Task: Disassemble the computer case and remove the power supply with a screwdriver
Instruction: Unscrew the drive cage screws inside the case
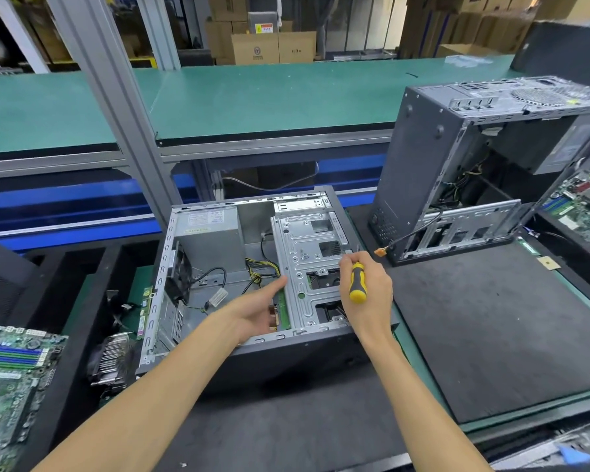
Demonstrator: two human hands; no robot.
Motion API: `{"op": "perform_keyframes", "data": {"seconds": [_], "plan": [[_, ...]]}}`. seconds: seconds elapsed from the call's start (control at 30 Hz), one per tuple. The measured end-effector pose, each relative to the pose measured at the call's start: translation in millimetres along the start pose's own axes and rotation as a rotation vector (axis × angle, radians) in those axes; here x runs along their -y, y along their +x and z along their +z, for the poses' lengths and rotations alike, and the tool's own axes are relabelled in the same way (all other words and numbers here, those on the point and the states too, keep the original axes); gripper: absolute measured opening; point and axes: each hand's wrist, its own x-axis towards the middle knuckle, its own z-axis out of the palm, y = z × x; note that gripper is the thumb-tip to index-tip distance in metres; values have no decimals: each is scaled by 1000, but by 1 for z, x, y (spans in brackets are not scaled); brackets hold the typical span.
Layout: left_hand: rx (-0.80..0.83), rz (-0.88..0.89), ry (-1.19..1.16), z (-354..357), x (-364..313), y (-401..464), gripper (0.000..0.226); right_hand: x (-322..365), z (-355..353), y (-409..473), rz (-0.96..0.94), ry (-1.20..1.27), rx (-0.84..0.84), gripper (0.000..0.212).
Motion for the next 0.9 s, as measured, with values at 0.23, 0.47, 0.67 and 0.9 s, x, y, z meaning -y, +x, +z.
{"op": "perform_keyframes", "data": {"seconds": [0.23,0.47,0.67,0.9], "plan": [[121,-27,-70,0,0,0,44,-3,1,1,8,-27,21,16],[-54,37,-7,5,3,6,42,1,-2,1,10,-27,24,18],[-170,76,2,1,5,9,38,1,-3,1,11,-28,28,18],[-125,34,-13,-3,-4,-5,40,3,-2,1,14,-24,29,19]]}}
